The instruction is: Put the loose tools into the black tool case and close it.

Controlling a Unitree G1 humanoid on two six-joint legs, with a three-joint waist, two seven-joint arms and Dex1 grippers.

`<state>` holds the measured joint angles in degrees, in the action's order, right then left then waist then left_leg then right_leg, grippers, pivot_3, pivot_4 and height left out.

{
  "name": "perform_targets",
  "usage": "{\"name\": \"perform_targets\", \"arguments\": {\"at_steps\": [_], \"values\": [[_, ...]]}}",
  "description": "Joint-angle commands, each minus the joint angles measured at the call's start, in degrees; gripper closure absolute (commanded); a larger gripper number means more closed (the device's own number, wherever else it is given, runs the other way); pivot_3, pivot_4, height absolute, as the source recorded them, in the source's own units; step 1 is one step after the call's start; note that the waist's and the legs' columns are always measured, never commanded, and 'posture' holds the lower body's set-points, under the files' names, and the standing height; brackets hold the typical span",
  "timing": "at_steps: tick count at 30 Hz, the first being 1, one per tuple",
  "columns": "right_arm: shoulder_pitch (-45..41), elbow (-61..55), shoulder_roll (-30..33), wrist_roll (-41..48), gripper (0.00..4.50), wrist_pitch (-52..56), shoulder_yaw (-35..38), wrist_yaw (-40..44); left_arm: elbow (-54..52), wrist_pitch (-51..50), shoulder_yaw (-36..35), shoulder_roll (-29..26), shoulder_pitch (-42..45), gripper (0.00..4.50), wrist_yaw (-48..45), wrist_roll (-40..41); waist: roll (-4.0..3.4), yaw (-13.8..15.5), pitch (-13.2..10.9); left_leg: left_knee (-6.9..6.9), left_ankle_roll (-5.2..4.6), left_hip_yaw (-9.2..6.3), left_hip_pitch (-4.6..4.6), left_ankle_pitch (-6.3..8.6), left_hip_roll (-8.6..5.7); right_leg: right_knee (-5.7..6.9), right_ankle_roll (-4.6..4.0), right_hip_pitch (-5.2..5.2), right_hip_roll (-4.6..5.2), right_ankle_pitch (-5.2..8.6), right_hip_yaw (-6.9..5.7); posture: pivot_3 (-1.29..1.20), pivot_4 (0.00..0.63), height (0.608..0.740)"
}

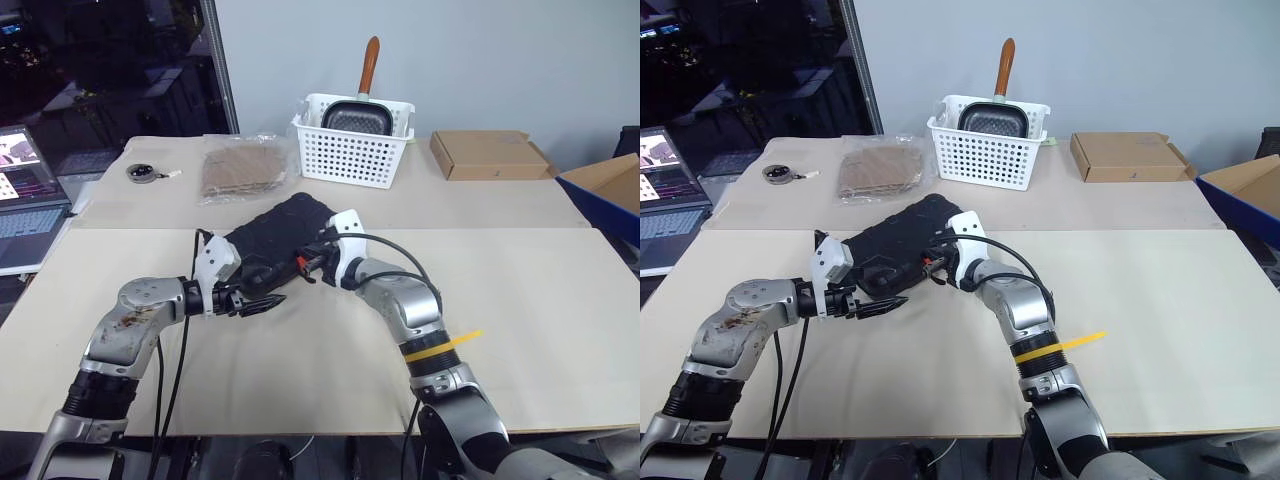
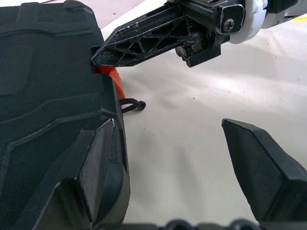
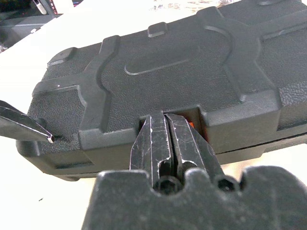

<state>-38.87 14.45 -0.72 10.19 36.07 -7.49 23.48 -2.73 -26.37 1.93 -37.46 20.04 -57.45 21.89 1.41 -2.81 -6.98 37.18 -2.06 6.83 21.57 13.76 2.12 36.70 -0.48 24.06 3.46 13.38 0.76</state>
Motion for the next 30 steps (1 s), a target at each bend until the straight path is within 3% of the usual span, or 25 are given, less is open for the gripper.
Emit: {"name": "perform_targets", "arguments": {"at_steps": [1, 11, 17, 30], "values": [[2.54, 5.97, 0.13, -1.48, 4.47, 5.08, -2.10, -0.76, 1.41, -1.29, 0.43, 0.14, 0.02, 0.63, 0.20, -0.32, 0.05, -0.01, 0.09, -0.03, 0.00, 0.00, -0.05, 0.00, 0.00, 0.00, -0.02, -0.02, 0.00, 0.01, 0.01, 0.00, 0.150, 0.740], [3.33, 7.50, 0.56, -3.04, 4.47, 4.64, -3.99, -1.08, 1.83, -1.86, 0.25, 0.13, 0.27, 0.63, 0.94, -0.36, 0.23, -0.07, 0.41, -0.22, 0.03, 0.00, -0.25, 0.00, 0.04, 0.00, -0.13, -0.07, 0.01, 0.08, 0.05, 0.00, 0.150, 0.740], [3.04, 5.23, -1.52, -0.46, 4.47, -4.67, -0.89, 0.60, 2.14, -1.63, 0.23, 0.24, 0.41, 0.63, 1.00, -0.43, 0.29, -0.04, 0.47, -0.26, 0.29, 0.00, -0.26, 0.15, 0.07, -0.02, -0.13, -0.06, 0.02, 0.11, 0.05, 0.00, 0.150, 0.740], [3.89, 9.23, 1.02, -4.20, 4.47, 0.45, -5.47, 0.79, 2.38, -1.79, 0.09, 0.53, 0.74, 0.63, 1.19, -0.45, 0.29, -0.12, 0.47, -0.28, 0.31, 0.01, -0.23, 0.16, 0.13, -0.07, -0.16, -0.03, 0.03, 0.13, 0.07, 0.00, 0.150, 0.740]]}}
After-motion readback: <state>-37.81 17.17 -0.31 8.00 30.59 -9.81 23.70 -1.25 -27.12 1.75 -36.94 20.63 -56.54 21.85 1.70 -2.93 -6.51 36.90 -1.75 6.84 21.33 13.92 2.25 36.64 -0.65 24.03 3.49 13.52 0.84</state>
